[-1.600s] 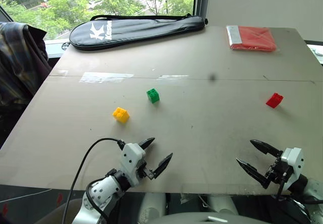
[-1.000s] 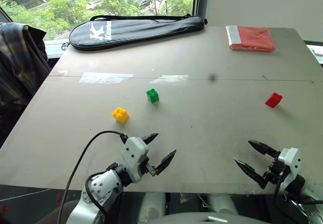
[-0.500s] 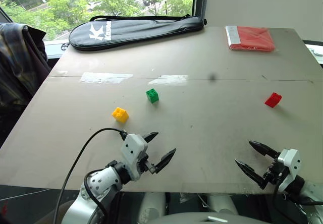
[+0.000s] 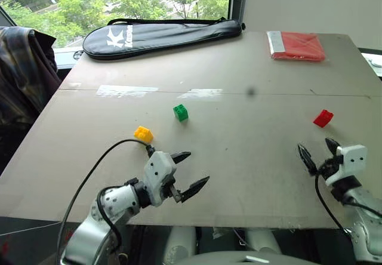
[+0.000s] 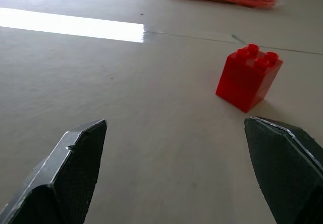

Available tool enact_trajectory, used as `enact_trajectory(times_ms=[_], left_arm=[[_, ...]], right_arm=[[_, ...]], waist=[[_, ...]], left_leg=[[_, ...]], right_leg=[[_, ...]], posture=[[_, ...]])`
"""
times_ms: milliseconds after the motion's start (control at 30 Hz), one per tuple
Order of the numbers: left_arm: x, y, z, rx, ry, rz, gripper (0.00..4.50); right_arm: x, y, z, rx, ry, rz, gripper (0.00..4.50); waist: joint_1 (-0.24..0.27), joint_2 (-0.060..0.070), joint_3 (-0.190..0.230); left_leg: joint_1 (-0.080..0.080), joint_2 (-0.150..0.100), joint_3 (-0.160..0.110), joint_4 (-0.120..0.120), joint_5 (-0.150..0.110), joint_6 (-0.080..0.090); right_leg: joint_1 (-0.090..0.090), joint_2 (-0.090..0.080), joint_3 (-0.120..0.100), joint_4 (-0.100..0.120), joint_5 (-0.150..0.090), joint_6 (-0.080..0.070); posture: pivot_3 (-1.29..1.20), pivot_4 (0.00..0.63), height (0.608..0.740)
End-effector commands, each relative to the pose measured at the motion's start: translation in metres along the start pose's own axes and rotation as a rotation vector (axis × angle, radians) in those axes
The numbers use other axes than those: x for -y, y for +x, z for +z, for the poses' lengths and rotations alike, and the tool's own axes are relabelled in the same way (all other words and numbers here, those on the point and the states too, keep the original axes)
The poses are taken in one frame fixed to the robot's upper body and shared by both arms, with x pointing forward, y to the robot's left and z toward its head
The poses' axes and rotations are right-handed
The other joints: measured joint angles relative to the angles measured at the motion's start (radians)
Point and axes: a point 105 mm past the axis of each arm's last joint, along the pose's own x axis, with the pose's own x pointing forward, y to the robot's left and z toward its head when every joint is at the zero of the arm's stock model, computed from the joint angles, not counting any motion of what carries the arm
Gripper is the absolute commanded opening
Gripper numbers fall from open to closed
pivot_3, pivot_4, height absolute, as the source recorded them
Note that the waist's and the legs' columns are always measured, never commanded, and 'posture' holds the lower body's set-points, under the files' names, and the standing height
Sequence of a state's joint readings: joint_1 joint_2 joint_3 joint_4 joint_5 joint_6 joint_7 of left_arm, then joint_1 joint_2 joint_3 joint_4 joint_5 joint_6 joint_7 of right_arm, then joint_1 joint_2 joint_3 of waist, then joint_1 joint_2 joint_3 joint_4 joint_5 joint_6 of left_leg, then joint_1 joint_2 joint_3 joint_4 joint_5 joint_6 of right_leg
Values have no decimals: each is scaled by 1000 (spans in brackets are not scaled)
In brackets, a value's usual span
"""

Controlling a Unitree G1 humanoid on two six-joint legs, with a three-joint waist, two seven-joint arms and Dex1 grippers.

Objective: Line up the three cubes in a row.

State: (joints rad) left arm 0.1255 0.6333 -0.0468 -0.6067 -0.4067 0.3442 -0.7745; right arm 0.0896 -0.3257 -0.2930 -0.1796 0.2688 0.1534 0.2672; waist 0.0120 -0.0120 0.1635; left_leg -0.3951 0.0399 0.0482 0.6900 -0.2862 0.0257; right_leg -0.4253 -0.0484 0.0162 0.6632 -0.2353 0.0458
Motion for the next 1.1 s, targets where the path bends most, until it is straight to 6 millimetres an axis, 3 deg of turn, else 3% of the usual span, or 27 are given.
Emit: enact_trajectory(times_ms=[33, 300, 433, 533, 700, 867, 1033, 1100], left_arm=[[1, 4, 16, 27, 25, -96, 4487], [-19, 27, 48, 58, 127, -188, 4487], [-20, 32, 51, 59, 144, -204, 4487], [-19, 32, 51, 61, 147, -209, 4500], [-19, 33, 52, 64, 150, -207, 4500], [-15, 26, 44, 43, 133, -205, 4500], [-8, 18, 33, 6, 108, -226, 4500], [-6, 16, 29, -8, 96, -230, 4500]], right_arm=[[17, 12, 3, -12, 8, -155, 4500], [30, 53, 12, 12, 73, -293, 4500], [31, 69, 13, 15, 124, -347, 4500], [29, 75, 14, 18, 130, -361, 3810], [28, 78, 12, 18, 131, -354, 1333], [15, 71, 14, 32, 116, -174, 1283], [-19, 38, 13, 40, 41, 193, 1283], [-24, 24, 5, -10, 14, 266, 1283]], waist=[[0, 0, 0], [-5, 0, 0], [-21, 0, 0], [-29, 0, 0], [-28, 0, 0], [-28, 0, 0], [-26, 1, 0], [-25, 1, 0]], left_leg=[[0, 0, 0, 0, 0, 0], [-2, -1, 0, -1, 0, 0], [-2, 0, 0, -2, 0, 0], [-2, 0, 0, -2, 0, 0], [-2, 0, 0, -2, 0, 0], [-2, 0, -1, -2, 0, 0], [-2, 0, -1, -3, 0, 0], [-2, 0, -2, -3, 0, 0]], right_leg=[[0, 0, 0, 0, 0, 0], [0, 1, 0, -1, 2, 4], [0, 1, -1, -1, 2, 4], [0, 1, -1, -1, 3, 4], [0, 1, -1, -1, 3, 4], [0, 1, 0, -1, 3, 4], [0, 1, -1, -1, 2, 5], [0, 1, -1, -1, 2, 5]], posture=[[0, 150, 708], [0, 150, 708], [0, 150, 708], [0, 150, 708], [0, 150, 708], [0, 150, 708], [0, 150, 708], [0, 150, 708]])
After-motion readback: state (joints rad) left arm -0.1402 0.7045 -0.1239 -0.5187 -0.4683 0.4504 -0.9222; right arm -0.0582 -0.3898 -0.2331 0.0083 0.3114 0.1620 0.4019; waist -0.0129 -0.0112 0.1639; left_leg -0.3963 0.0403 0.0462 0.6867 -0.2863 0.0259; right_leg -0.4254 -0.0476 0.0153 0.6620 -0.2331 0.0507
